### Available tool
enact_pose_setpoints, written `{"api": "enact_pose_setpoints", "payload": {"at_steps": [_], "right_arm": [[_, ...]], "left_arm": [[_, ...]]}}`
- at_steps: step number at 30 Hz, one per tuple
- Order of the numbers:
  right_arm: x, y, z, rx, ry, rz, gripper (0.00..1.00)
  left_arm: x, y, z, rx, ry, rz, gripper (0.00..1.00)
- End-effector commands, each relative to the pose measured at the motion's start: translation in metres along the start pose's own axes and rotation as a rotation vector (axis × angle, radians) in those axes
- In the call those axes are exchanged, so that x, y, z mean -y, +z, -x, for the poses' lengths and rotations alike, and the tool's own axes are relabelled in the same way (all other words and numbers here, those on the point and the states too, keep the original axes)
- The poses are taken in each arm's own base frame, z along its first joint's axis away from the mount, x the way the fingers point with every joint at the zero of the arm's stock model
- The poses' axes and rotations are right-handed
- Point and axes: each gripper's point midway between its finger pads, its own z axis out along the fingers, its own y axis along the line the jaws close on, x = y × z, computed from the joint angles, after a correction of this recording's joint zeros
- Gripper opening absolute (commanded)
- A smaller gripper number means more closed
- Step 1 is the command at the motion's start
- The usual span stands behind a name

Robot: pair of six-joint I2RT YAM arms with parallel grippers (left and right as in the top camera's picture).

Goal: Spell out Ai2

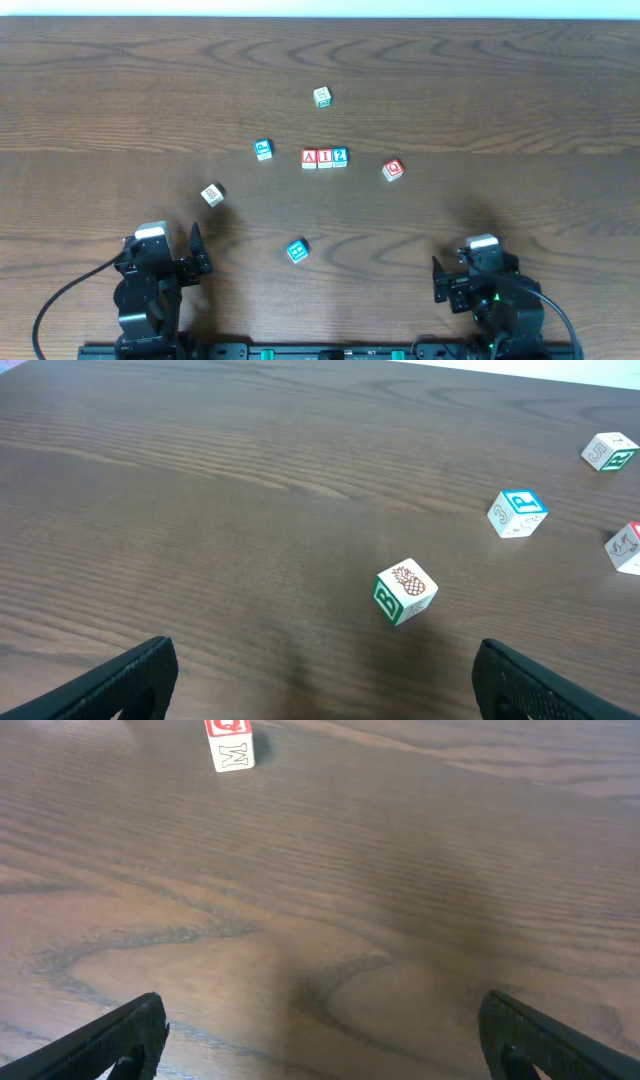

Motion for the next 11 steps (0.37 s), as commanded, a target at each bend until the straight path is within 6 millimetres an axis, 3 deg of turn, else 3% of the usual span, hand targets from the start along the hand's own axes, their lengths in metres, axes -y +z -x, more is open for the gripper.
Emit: {"api": "enact_pose_setpoints", "payload": {"at_steps": [1, 11], "right_arm": [[0.0014, 0.0018, -0.0032, -0.006, -0.003, -0.006, 0.99], [0.0015, 0.0018, -0.0033, -0.006, -0.003, -0.006, 0.99]], "left_arm": [[-0.0004, 0.0025, -0.0068, -0.014, 0.019, 0.002, 0.95], [-0.0004, 0.0024, -0.0066, -0.013, 0.019, 0.002, 0.95]]}}
